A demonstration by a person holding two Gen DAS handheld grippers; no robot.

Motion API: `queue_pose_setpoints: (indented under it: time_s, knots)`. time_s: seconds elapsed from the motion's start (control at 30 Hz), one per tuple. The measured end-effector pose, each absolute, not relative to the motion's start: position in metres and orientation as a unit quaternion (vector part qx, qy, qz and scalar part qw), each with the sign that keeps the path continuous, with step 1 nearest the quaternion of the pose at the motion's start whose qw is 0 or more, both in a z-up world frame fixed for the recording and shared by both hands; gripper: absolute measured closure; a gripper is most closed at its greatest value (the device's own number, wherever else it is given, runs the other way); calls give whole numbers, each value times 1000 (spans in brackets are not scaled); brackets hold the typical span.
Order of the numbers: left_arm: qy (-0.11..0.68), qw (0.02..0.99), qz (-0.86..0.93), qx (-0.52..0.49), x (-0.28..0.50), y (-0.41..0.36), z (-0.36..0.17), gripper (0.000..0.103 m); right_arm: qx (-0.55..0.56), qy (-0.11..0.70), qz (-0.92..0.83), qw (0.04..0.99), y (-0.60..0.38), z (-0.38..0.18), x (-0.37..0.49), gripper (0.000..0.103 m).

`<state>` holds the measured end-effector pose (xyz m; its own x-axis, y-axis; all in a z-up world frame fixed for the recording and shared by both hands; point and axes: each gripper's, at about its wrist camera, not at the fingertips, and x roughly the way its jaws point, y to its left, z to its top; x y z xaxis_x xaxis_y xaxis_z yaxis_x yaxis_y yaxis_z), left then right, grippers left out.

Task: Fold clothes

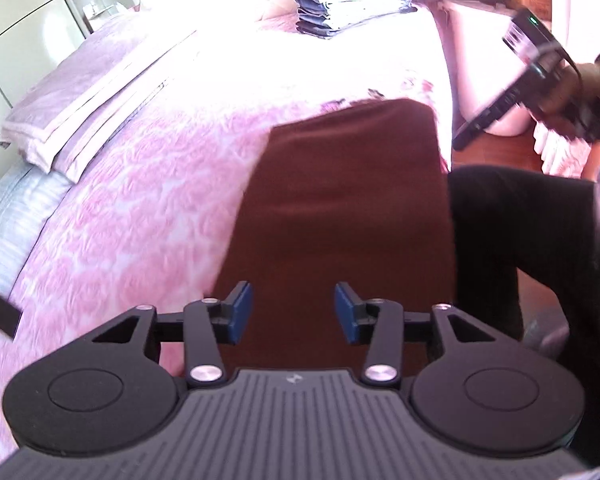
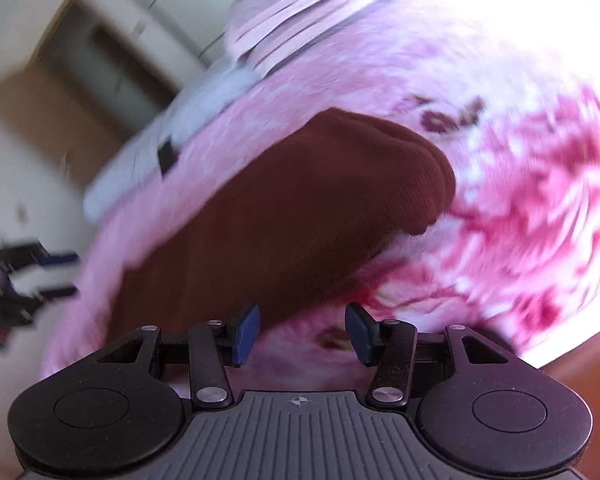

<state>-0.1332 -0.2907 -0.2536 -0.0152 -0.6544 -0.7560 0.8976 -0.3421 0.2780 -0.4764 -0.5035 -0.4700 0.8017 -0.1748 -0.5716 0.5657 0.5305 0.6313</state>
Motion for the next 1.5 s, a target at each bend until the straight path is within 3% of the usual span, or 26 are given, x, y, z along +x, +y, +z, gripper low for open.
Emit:
queue_pose_setpoints:
  time_s: [0.37, 0.8, 0.87, 1.1, 1.13, 1.17, 1.2, 1.33, 1.5]
  knots:
    - [192, 499, -735, 417, -94, -438, -301, 54, 520, 130, -269, 800, -553, -491, -482, 52]
    - [301, 394, -754, 431, -75, -542, -370, 52, 463, 148, -252, 837, -548, -495, -473, 52]
    - [317, 380, -754, 431, -73, -547, -371, 56, 465, 146, -250, 837, -549, -497, -471, 52]
    - [315, 375, -760, 428, -79, -543, -365, 85, 519, 104, -246, 812, -560, -508, -470, 52]
    - [311, 378, -760, 428, -81, -541, -364, 88, 530, 100, -250, 804, -562, -509, -471, 54]
    - [306, 382, -760, 427, -83, -539, -362, 90, 540, 97, -254, 796, -563, -510, -472, 78]
    - [302, 385, -760, 427, -85, -537, -361, 93, 550, 94, -259, 788, -565, -511, -474, 95]
    - [284, 434, -765, 381, -78, -515, -335, 95, 537, 96, -245, 802, -575, -490, -468, 95]
    - [251, 528, -763, 275, -56, -480, -270, 95, 424, 73, -198, 881, -600, -410, -444, 95]
